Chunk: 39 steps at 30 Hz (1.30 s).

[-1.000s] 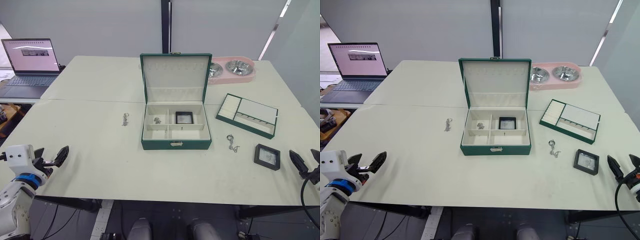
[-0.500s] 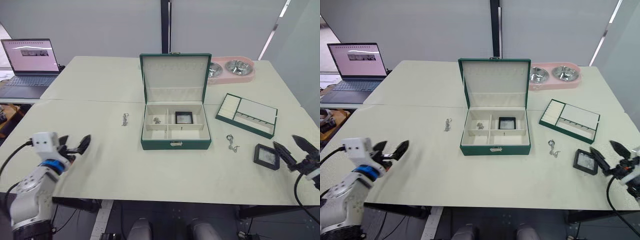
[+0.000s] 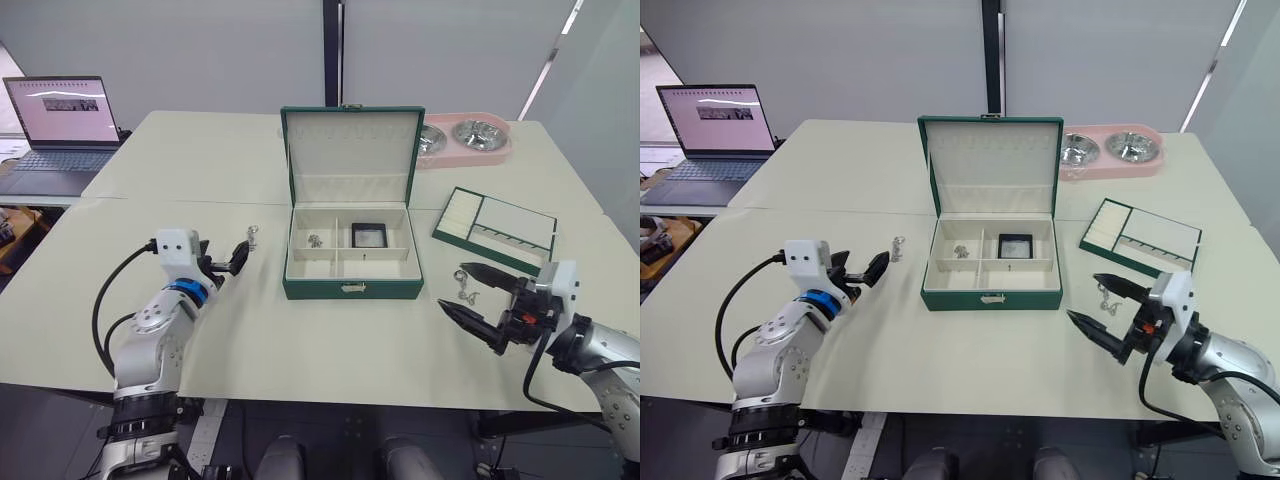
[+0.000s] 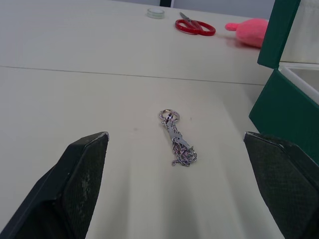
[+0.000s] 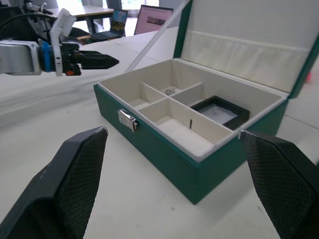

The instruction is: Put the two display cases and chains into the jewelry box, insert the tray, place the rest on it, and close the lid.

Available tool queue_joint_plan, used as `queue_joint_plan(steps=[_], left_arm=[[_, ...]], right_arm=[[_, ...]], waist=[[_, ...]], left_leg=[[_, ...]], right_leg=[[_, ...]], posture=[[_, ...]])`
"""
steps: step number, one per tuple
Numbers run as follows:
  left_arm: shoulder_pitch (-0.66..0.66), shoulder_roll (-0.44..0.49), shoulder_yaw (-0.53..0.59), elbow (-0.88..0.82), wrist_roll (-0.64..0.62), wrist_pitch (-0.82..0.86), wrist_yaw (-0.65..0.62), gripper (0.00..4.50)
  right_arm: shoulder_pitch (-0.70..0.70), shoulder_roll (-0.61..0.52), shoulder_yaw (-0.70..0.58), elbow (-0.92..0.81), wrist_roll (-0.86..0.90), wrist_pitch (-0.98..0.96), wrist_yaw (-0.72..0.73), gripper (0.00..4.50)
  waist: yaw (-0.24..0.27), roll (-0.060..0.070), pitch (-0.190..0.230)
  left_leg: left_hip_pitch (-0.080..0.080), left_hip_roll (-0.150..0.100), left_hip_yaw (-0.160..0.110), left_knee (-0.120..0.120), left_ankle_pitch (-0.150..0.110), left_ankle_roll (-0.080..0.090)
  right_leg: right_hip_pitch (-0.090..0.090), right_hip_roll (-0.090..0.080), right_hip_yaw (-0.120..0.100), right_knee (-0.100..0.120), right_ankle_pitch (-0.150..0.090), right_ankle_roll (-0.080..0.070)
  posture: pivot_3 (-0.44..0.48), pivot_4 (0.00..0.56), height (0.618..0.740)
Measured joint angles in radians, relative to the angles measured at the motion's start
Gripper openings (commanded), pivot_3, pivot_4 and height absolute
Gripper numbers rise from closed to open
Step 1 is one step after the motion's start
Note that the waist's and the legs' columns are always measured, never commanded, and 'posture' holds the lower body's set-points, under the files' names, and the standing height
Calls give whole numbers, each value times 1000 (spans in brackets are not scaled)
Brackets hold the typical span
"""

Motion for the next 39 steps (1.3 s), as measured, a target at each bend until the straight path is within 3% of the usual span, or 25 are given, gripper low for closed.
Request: queue_joint_plan(steps=[14,39], left_arm=[[-108,-73,-28,162,88,23,144,4482],[-248,-93,-30,402,145,-105,163,4482]], right_arm=[[-32,16,41,-1,-28,13,-21,4500],[-37,33,53,9,-36,13,-21,4500]], waist=[[1,-1,0],[1,-1,0]], left_leg=[[0,0,0,0,0,0],[0,0,0,0,0,0]], right_leg=[[0,0,0,0,0,0],[0,0,0,1,0,0]], posture=[[0,150,740],[0,150,740]])
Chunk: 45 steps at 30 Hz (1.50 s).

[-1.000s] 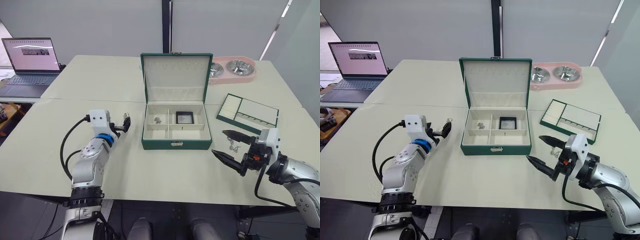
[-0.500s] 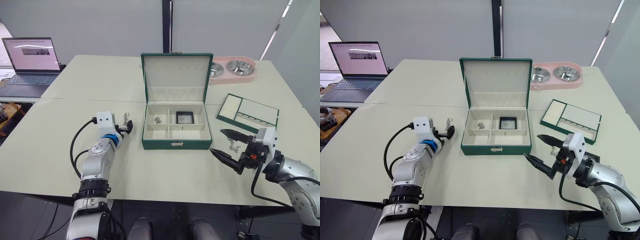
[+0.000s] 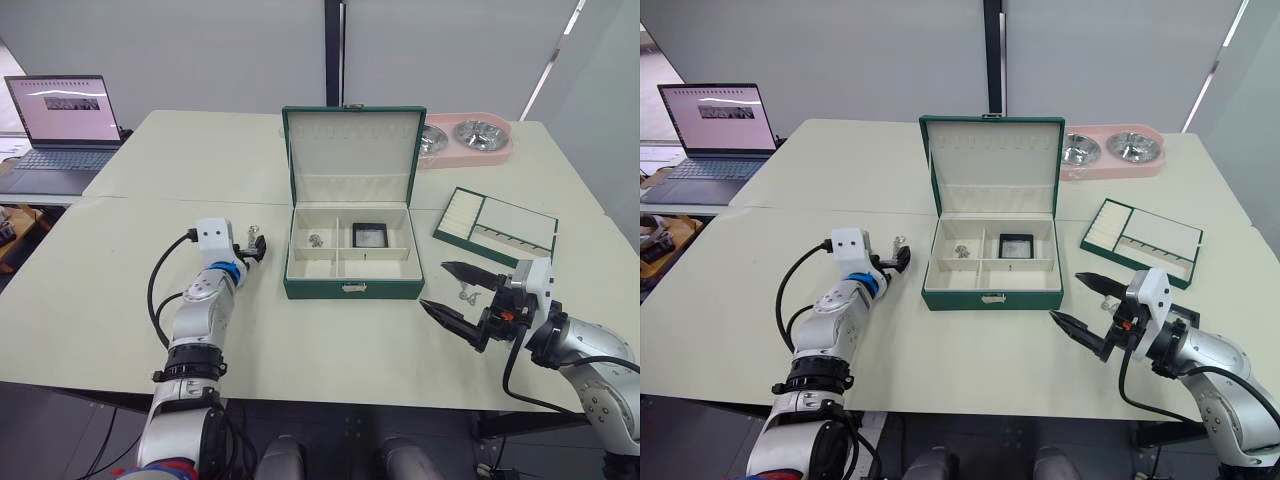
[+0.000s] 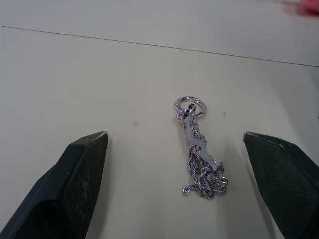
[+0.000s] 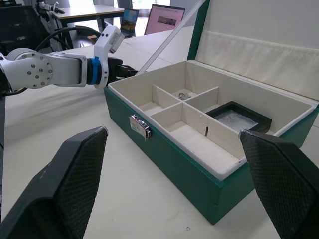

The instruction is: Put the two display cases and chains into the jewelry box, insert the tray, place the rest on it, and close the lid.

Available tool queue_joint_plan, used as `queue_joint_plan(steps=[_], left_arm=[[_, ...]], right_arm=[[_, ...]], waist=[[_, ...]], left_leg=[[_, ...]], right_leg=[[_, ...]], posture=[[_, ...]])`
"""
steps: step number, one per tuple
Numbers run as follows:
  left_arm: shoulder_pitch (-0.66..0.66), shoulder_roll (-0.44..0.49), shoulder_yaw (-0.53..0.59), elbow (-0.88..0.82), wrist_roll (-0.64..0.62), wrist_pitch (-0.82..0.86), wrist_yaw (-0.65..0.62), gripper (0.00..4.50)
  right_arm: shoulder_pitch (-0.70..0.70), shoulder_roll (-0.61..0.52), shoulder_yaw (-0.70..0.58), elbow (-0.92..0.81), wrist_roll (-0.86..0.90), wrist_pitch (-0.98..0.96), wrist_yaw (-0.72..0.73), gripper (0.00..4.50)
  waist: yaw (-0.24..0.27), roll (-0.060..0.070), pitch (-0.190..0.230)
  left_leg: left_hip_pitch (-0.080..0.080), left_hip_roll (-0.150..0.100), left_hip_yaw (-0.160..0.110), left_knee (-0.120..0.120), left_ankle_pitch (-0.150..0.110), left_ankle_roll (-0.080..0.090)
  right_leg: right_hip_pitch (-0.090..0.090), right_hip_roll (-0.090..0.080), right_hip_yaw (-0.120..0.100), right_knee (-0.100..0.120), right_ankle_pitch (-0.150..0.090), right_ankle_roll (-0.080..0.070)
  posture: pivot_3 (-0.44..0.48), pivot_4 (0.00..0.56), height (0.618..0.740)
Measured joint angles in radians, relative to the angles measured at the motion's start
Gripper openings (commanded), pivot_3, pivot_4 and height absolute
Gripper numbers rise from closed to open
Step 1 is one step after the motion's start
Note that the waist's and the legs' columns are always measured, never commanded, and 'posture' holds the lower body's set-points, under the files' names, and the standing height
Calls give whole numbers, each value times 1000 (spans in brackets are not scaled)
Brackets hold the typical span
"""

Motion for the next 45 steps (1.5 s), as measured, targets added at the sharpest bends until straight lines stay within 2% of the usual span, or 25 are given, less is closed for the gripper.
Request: queue_joint_plan(steps=[30,34,45], left_arm=[[-59,-16,-23,45,52,48,7,4482],[-60,-16,-22,46,53,50,8,3614],[-71,-26,-22,51,54,63,2,253]], right_arm=[[-14,0,0,2,-7,2,-9,4500],[-14,0,0,2,-7,2,-9,4500],[-15,0,0,4,-7,2,-8,4500]], waist=[[1,0,0],[1,0,0],[4,0,0]], left_leg=[[0,0,0,0,0,0],[0,0,0,0,0,0],[0,-1,0,0,0,0]], right_leg=[[0,0,0,0,0,0],[0,0,0,0,0,0],[0,-1,0,0,0,0]], posture=[[0,150,740],[0,150,740],[0,150,740]])
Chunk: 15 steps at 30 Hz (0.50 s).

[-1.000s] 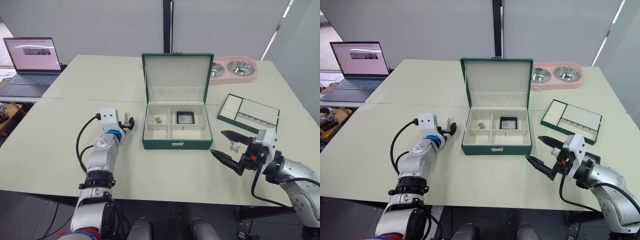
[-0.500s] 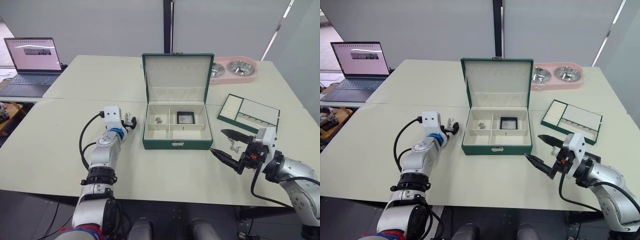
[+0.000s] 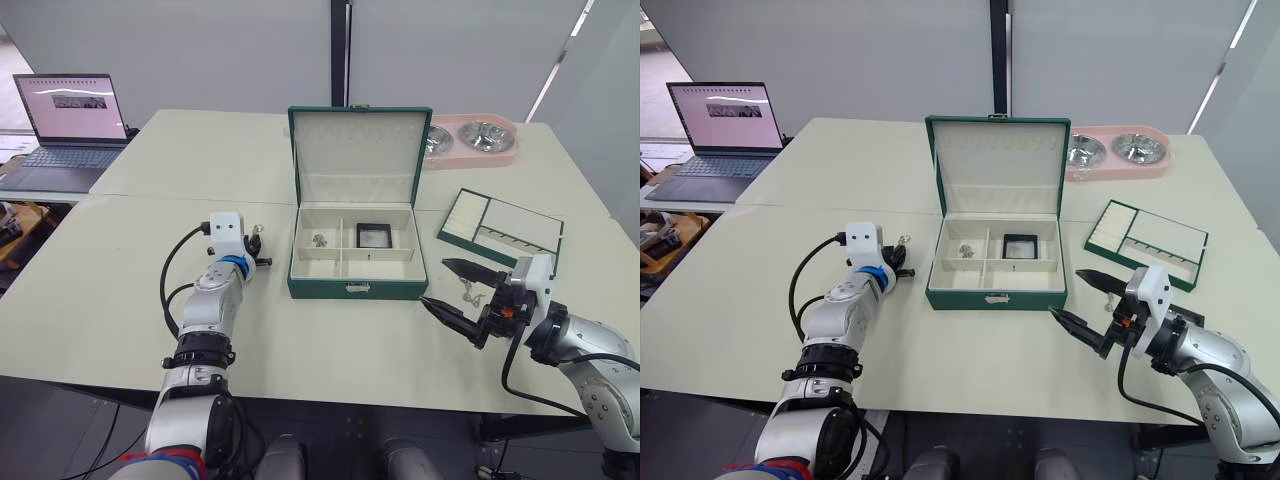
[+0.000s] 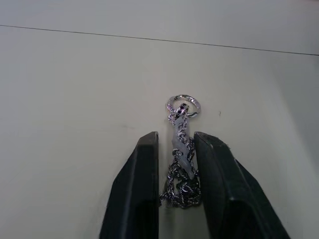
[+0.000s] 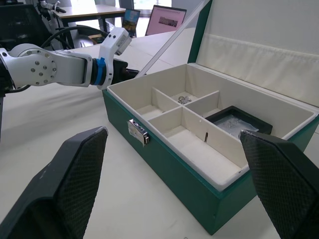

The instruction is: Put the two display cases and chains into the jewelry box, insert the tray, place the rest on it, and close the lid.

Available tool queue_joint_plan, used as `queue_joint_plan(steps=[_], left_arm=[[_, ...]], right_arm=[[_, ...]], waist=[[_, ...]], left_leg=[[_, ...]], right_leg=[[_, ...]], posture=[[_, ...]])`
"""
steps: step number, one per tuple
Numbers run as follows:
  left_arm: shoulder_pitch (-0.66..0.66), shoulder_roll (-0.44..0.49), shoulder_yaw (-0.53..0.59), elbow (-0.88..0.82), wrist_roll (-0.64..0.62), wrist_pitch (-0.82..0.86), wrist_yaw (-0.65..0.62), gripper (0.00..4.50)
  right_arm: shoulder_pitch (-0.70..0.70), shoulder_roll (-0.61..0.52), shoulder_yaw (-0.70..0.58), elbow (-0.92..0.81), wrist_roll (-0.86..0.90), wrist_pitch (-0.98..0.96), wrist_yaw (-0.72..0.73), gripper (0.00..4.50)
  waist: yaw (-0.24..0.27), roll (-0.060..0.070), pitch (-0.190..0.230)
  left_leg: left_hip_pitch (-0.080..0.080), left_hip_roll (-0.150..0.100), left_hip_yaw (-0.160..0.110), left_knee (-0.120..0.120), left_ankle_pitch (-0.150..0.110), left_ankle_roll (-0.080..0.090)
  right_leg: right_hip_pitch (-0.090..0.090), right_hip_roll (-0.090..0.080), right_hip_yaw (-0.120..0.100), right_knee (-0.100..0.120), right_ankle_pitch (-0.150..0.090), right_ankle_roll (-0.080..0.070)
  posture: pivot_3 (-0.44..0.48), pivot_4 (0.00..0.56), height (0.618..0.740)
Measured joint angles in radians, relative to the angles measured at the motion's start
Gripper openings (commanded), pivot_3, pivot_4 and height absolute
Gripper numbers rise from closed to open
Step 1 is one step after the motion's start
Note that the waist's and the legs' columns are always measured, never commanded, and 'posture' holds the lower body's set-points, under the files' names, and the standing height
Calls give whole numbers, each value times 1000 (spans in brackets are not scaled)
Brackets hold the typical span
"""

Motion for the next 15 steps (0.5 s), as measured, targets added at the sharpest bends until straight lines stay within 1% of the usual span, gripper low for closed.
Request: queue_joint_plan(steps=[1,11,15], left_arm=[[-3,-1,0,1,0,1,0,19],[-10,-5,6,8,-5,-5,-1,19],[44,-11,5,-79,-32,13,-42,19]], right_arm=[[0,0,0,3,0,0,0,4500],[-8,0,0,16,-1,0,6,4500],[-11,-1,-4,15,4,3,9,4500]], waist=[[0,0,0],[0,0,0],[-1,0,0]], left_leg=[[0,0,0,0,0,0],[0,0,0,0,0,0],[-1,0,0,0,0,-1]], right_leg=[[0,0,0,0,0,0],[0,0,0,0,0,0],[0,0,0,0,0,0]], posture=[[0,150,740],[0,150,740],[0,150,740]])
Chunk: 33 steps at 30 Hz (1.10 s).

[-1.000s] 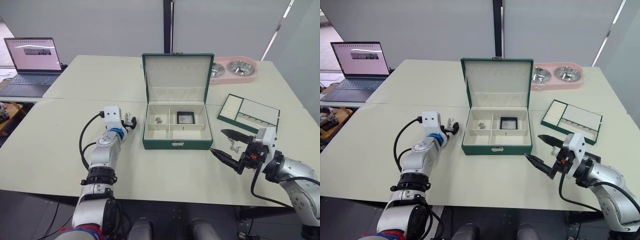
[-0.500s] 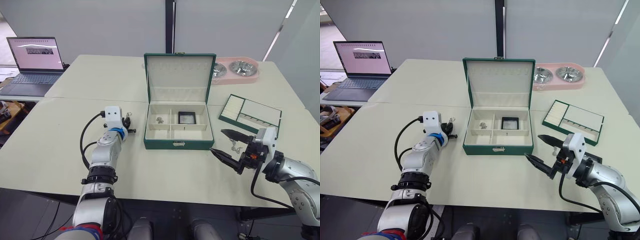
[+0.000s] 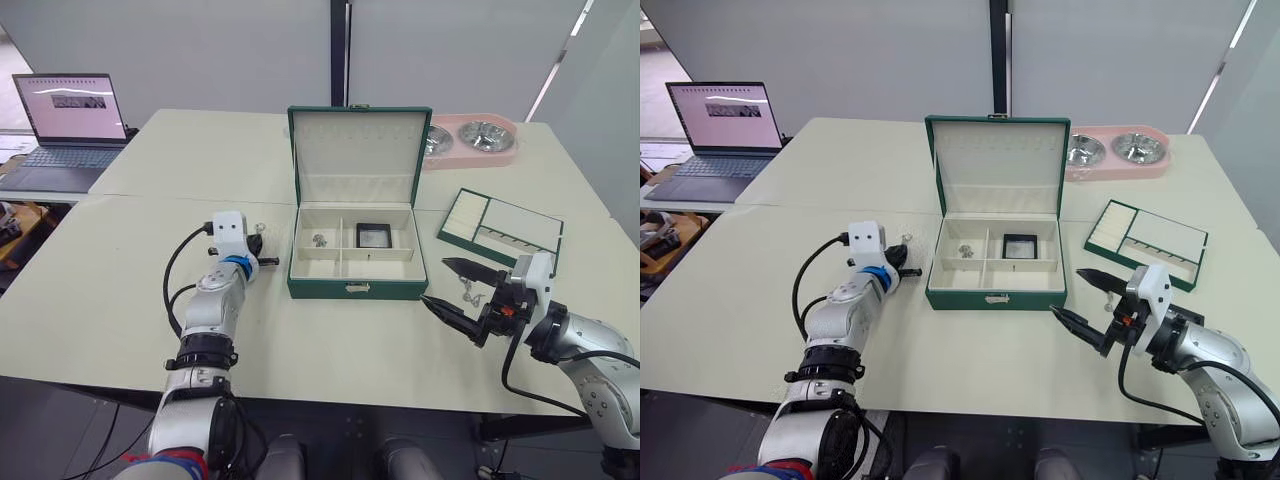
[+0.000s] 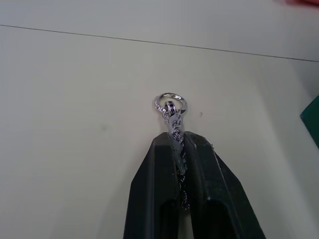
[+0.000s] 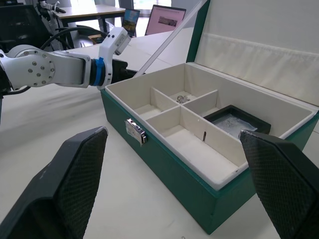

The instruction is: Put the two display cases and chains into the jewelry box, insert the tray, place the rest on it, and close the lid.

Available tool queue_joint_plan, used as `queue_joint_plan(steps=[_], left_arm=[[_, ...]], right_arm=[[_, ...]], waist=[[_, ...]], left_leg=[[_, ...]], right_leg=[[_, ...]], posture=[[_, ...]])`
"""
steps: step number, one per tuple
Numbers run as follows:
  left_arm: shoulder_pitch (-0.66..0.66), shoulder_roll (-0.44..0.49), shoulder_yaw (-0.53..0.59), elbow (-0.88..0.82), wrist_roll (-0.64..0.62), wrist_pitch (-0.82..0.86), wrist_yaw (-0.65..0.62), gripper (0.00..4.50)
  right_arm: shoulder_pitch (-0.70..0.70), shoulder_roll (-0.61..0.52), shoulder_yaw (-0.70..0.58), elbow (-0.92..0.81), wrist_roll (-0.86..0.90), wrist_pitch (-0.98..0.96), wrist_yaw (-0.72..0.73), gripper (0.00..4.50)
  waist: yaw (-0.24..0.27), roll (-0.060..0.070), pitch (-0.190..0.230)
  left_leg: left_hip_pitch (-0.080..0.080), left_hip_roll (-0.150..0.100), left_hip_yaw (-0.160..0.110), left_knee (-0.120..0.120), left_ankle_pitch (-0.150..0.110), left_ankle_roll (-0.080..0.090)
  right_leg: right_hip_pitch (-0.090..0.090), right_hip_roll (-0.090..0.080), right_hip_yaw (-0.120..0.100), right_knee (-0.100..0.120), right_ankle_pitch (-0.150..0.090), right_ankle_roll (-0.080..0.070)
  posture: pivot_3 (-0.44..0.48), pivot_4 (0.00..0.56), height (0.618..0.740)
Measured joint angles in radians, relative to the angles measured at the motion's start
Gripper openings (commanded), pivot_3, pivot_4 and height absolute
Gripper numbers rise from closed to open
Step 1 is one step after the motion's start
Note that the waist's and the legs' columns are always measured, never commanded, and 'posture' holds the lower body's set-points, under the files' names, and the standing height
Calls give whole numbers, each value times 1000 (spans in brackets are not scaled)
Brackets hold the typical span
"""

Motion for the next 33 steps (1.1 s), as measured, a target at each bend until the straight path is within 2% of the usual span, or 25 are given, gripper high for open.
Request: queue_joint_plan(steps=[4,10,14,18,24,33], left_arm=[[82,33,0,-155,-45,70,-59,19],[176,209,31,-458,-153,194,-213,19],[221,329,69,-562,-240,272,-333,19],[226,401,70,-612,-322,325,-446,19],[201,445,23,-676,-408,390,-561,19],[130,429,-157,-662,-387,404,-630,19]], right_arm=[[0,-16,-25,-4,17,17,1,4500],[-7,-37,-53,-38,55,47,0,4500],[-10,-45,-56,-48,68,63,0,4500],[-12,-50,-56,-62,78,72,0,4500],[-3,-51,-57,-77,86,78,-7,4500],[55,-46,-78,-123,86,78,-45,4500]], waist=[[-3,-1,0],[-7,0,0],[-5,0,1],[-3,-1,1],[-3,-1,1],[-3,-1,1]], left_leg=[[0,1,0,0,2,-3],[0,2,0,0,2,-3],[0,2,0,0,0,0],[0,1,0,0,0,1],[0,1,0,-1,0,1],[0,1,0,0,-1,1]], right_leg=[[0,1,0,0,0,0],[-1,1,1,1,0,0],[-1,1,0,0,0,0],[-1,1,0,0,0,0],[-1,1,0,0,0,0],[-1,2,0,0,0,0]], posture=[[0,150,740],[0,150,740],[0,150,740],[0,150,740],[0,150,740],[0,150,740]])
